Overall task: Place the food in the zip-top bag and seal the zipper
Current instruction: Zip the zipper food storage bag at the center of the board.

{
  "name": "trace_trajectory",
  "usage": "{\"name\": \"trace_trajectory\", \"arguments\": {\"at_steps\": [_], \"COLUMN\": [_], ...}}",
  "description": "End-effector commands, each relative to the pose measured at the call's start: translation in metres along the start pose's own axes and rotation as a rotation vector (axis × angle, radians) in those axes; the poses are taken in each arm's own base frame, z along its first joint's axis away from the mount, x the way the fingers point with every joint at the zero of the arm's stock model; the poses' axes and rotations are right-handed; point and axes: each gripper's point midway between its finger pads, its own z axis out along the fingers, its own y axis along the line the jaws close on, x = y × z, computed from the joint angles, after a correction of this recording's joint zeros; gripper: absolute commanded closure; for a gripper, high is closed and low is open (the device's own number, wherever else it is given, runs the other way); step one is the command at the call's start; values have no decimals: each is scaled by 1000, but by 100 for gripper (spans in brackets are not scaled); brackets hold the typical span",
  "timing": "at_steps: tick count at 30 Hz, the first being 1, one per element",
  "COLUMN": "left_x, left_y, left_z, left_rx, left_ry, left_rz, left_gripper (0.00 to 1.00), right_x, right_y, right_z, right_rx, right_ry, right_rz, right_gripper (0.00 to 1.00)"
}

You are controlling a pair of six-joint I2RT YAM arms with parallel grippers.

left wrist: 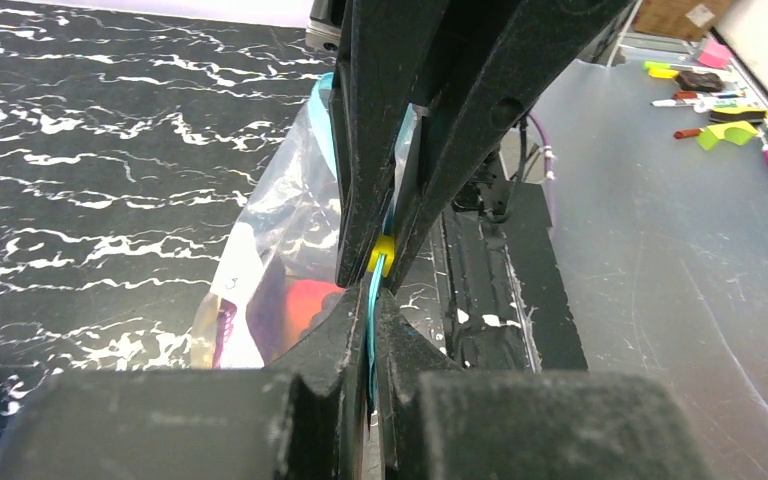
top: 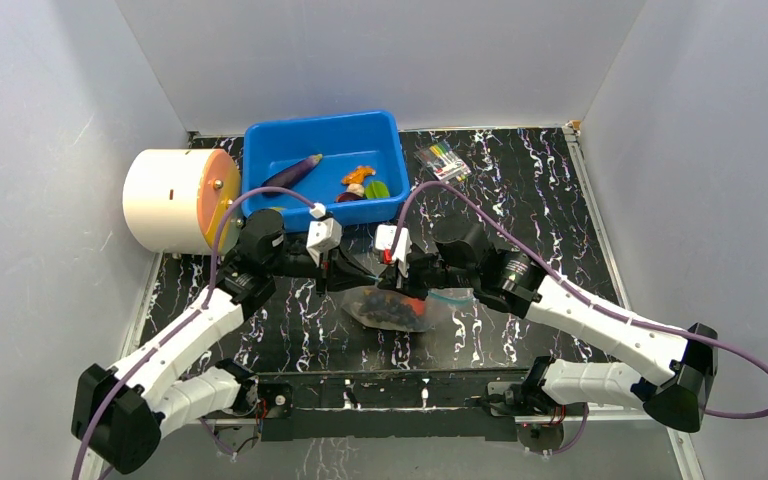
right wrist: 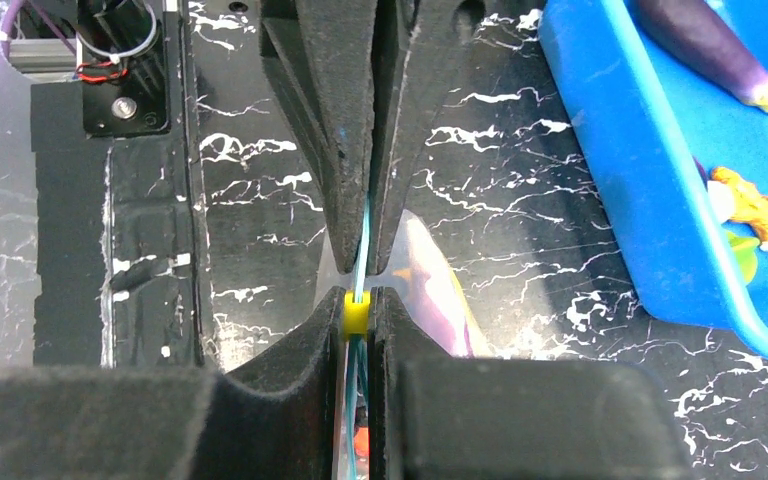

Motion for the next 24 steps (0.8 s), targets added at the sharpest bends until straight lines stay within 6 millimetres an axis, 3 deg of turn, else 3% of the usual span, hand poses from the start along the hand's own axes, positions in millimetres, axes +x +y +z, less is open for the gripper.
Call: {"name": "trace_trajectory", "arguments": {"at_steps": [1,24], "left_x": [-30,-45], "left_y": [11,39], "left_z": [-13,-58], "left_rx": [-138,-517], "left_ry": [-11,22], "left_rz": [123,237], "left_gripper": [100,100], "right_x": [-25,15], "right_y": [-11,-13], "right_z": [-15,-47], "right_rx": [69,174], "right_ry": [-62,70], "right_rz": [-38,4], "right_gripper": [100,100]}}
